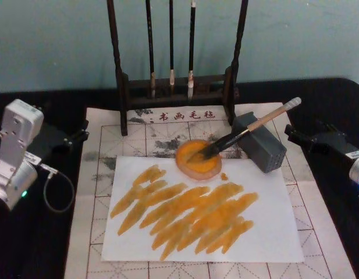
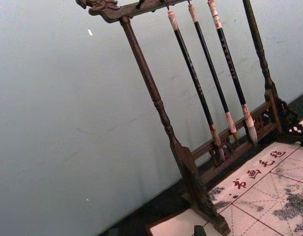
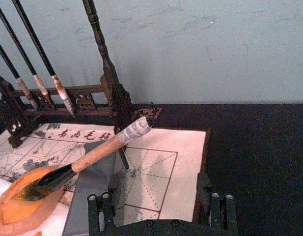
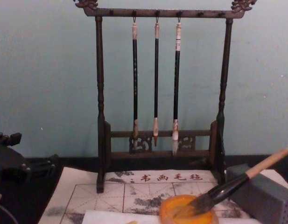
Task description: Pick up the brush from the inkstone, write on the paper, then place the brush back to its original position.
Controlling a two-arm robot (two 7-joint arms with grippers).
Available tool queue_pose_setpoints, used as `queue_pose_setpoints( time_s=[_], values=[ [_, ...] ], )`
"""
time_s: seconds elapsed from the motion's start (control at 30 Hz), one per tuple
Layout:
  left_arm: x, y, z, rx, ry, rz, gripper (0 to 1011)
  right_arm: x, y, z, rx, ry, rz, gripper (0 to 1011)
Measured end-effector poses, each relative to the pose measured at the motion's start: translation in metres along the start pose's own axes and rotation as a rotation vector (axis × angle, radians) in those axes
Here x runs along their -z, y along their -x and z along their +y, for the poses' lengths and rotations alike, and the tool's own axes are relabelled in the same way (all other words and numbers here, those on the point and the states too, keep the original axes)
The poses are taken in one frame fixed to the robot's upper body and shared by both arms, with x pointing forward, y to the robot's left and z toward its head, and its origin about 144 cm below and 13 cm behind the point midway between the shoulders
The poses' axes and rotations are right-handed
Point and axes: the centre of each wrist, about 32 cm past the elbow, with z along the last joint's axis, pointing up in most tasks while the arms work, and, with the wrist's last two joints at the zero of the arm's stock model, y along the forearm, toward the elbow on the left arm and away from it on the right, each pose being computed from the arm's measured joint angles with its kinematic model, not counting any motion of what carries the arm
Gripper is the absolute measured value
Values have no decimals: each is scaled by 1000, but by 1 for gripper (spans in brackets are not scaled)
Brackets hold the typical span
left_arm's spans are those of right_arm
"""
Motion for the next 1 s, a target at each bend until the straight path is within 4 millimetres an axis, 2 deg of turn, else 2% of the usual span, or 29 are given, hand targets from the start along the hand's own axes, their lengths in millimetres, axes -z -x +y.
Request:
queue_pose_setpoints(
  time_s=[1.0],
  values=[
    [0,0,0,0,0,0,1001,0,0,0,0,0,0,1000]
  ],
)
